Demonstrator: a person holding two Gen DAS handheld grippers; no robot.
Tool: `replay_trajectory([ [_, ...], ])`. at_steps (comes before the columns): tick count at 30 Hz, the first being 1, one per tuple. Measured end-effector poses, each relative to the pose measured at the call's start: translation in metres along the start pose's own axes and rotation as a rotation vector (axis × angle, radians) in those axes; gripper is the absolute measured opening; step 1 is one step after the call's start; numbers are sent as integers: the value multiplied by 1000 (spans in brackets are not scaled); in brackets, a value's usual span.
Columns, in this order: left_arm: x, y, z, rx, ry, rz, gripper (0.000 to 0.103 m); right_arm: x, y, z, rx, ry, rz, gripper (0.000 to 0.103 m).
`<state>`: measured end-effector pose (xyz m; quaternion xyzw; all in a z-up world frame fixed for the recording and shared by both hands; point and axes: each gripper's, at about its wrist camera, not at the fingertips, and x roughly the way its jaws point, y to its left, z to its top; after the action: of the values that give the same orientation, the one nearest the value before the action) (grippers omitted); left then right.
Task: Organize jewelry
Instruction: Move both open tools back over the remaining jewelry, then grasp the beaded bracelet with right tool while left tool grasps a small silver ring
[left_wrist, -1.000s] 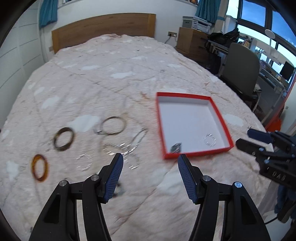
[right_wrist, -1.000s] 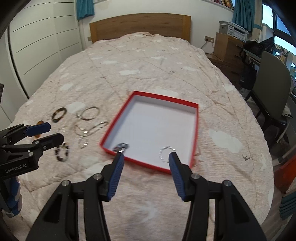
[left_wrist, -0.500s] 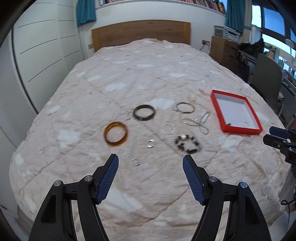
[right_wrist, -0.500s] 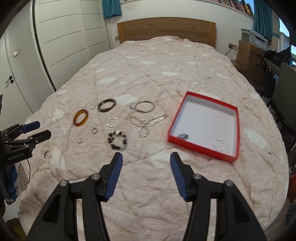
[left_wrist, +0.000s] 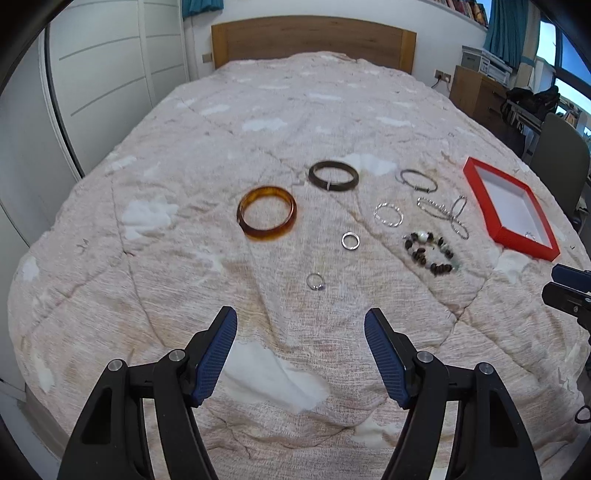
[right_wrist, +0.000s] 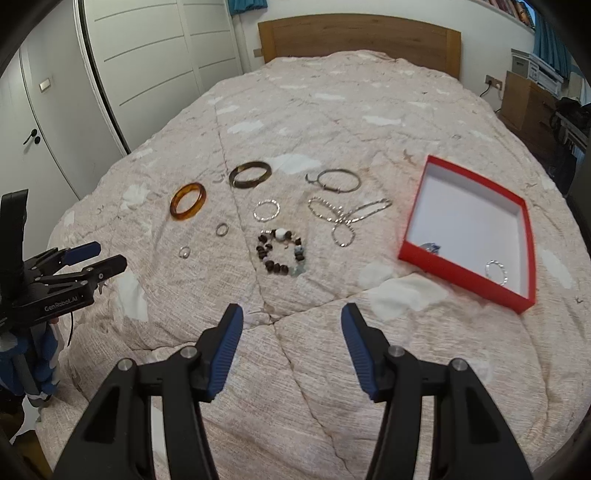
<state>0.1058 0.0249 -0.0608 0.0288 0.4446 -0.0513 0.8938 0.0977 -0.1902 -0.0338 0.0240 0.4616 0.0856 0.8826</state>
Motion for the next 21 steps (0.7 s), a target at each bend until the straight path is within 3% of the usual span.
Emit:
replay_trajectory([
  [8, 63, 8, 14, -22, 92, -50, 53, 69, -1, 15, -21, 83, 32, 58],
  [21, 120, -1, 23, 11, 161, -33, 49, 147, -3, 40, -44, 155, 61, 59],
])
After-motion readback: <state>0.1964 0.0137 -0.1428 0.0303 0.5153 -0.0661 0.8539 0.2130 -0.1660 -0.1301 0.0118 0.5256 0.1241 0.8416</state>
